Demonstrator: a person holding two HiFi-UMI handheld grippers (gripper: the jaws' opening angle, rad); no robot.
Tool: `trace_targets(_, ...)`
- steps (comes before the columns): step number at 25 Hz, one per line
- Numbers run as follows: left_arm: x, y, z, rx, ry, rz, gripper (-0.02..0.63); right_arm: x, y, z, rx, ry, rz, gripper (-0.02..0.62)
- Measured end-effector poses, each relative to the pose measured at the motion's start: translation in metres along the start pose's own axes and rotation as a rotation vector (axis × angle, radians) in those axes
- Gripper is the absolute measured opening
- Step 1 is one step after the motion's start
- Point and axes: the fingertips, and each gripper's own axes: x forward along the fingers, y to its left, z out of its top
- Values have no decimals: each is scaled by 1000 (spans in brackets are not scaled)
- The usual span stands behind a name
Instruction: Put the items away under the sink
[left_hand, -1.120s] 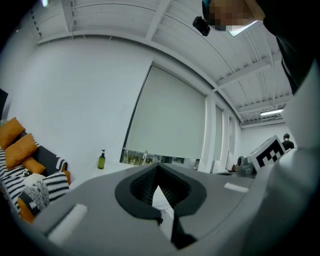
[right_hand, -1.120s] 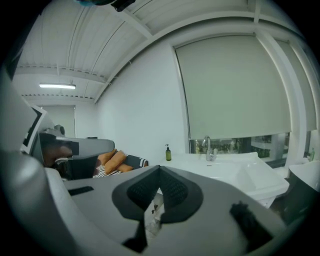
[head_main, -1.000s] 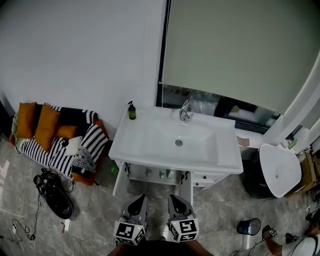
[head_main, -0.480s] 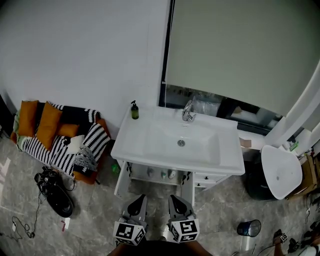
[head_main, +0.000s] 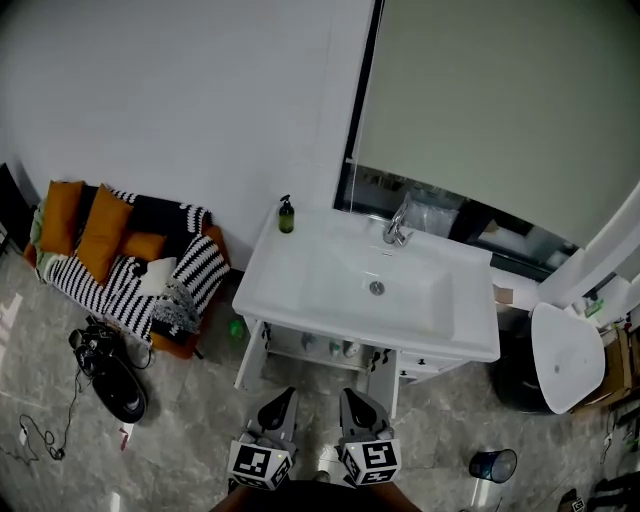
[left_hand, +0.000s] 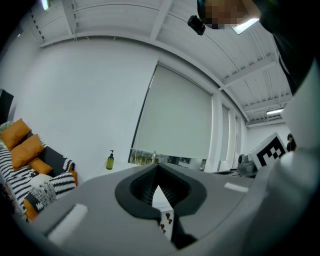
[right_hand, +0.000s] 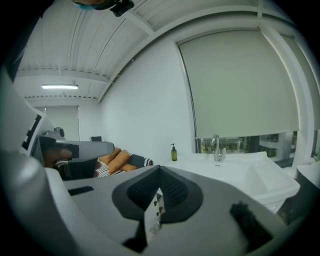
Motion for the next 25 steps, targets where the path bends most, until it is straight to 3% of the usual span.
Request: trace_targets(25, 46, 179, 52, -36, -41, -43, 6, 165, 62, 74, -43, -60, -31, 15)
